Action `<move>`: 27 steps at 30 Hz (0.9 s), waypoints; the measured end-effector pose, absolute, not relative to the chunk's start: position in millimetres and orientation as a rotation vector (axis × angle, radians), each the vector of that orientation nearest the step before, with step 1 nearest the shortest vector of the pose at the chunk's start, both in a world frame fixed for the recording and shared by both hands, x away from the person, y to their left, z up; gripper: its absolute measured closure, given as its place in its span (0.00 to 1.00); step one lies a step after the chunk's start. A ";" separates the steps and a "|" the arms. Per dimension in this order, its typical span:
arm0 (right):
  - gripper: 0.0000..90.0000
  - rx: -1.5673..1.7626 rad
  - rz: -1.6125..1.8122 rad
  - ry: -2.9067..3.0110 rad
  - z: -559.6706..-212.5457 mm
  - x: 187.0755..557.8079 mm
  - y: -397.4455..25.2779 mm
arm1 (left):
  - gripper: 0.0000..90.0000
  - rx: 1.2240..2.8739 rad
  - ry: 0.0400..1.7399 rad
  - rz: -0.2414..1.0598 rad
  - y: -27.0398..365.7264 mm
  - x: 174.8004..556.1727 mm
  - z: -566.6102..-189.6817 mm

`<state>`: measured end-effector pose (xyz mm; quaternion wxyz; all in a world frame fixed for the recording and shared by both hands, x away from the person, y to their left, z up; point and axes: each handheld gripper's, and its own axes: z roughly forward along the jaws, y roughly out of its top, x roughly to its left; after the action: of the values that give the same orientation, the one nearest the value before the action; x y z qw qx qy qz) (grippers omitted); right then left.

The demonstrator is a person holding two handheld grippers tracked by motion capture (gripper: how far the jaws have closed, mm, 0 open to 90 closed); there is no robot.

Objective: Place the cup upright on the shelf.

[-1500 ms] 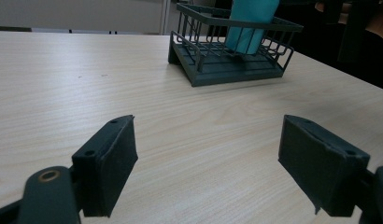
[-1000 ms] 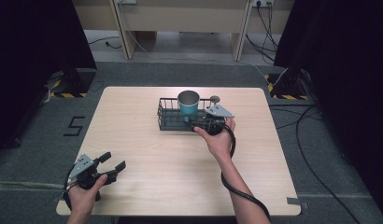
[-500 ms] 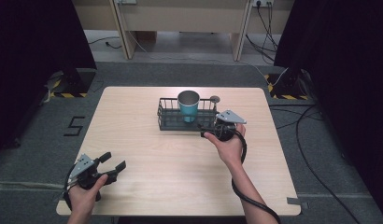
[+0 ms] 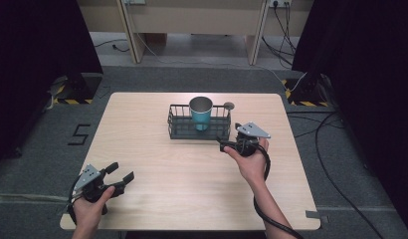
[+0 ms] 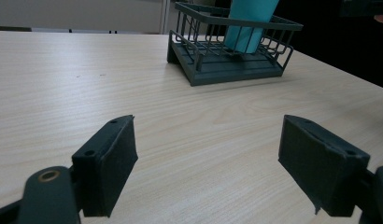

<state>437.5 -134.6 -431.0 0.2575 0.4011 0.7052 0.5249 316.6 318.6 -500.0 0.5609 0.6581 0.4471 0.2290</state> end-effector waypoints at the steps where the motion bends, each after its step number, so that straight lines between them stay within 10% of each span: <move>1: 0.17 1.083 1.423 1.912 -430.9 436.4 -135.5 | 0.21 1.550 1.054 0.539 318.8 316.5 -500.0; 27: 0.17 1.110 1.383 1.904 -442.1 401.5 -171.7 | 0.21 1.553 1.052 0.540 317.6 316.8 -499.9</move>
<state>401.5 -171.7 -442.1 0.2665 0.4112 0.7055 0.5121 316.8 317.6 -499.9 0.5605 0.6589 0.4464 0.2290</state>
